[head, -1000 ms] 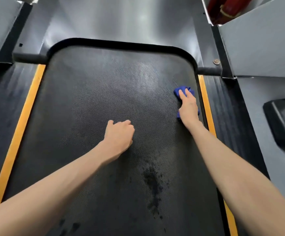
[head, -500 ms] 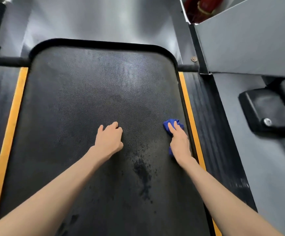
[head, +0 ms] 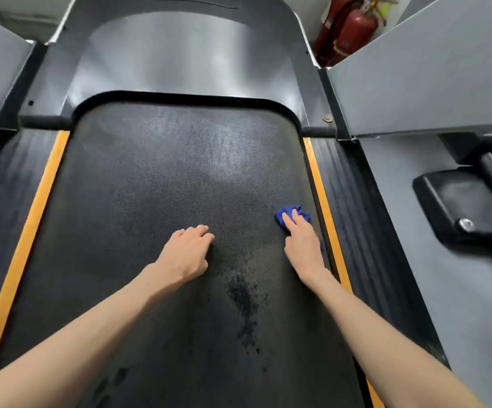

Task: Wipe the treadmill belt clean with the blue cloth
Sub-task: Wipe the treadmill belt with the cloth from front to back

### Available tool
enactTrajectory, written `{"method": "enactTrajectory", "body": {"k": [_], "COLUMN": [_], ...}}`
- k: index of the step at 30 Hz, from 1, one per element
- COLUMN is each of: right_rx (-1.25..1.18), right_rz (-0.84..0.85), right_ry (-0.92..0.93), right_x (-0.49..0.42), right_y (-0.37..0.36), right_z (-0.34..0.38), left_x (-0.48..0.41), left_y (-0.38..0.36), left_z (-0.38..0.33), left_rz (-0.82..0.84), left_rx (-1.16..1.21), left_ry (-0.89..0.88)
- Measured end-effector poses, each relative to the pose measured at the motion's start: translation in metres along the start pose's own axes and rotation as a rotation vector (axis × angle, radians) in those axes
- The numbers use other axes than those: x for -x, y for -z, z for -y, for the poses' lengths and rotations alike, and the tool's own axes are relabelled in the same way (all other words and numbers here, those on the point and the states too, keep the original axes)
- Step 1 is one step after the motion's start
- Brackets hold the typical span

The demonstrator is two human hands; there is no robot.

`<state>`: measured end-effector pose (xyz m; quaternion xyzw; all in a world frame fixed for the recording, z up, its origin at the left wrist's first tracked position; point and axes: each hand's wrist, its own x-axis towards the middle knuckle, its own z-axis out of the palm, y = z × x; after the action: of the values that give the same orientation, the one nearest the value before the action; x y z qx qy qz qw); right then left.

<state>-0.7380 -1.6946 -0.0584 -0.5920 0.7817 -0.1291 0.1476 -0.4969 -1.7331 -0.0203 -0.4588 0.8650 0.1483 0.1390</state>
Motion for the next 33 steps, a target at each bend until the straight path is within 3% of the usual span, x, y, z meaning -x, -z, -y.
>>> {"method": "enactTrajectory", "body": {"k": [5,11,16,18,20,25,27,31,33], "right_rx": [0.010,-0.060,-0.042,-0.114,-0.186,-0.240,-0.248,-0.038,0.005], "right_rz": [0.084,0.198,0.365,0.295,0.139,-0.186,-0.159,0.211,0.210], "right_ry": [0.151,-0.002,0.028,-0.003,-0.015,-0.036,0.110,0.743,0.763], "right_x": [0.002,0.000,0.016,0.007,-0.001,0.019,0.035,0.049,0.033], "right_y": [0.001,0.004,0.025,0.032,0.025,-0.039,-0.049,-0.045,-0.039], "right_z": [-0.028,-0.006,-0.009,-0.019,-0.027,-0.013,0.006,-0.003,-0.018], "left_x": [0.013,0.039,0.053,0.051,0.043,0.021,0.015,0.014,0.020], "left_y": [-0.004,0.011,0.010,0.002,-0.013,-0.031,-0.025,-0.033,-0.041], "left_z": [0.000,0.000,-0.021,-0.025,-0.018,-0.010,-0.011,-0.003,-0.003], "left_rz": [0.060,0.178,0.283,0.259,0.124,-0.100,-0.118,-0.184,-0.193], "left_rx": [-0.003,0.058,0.120,0.075,-0.006,-0.127,-0.117,-0.068,-0.078], "left_ry": [-0.003,0.015,0.062,0.074,0.118,0.149,0.193,0.197,0.179]}}
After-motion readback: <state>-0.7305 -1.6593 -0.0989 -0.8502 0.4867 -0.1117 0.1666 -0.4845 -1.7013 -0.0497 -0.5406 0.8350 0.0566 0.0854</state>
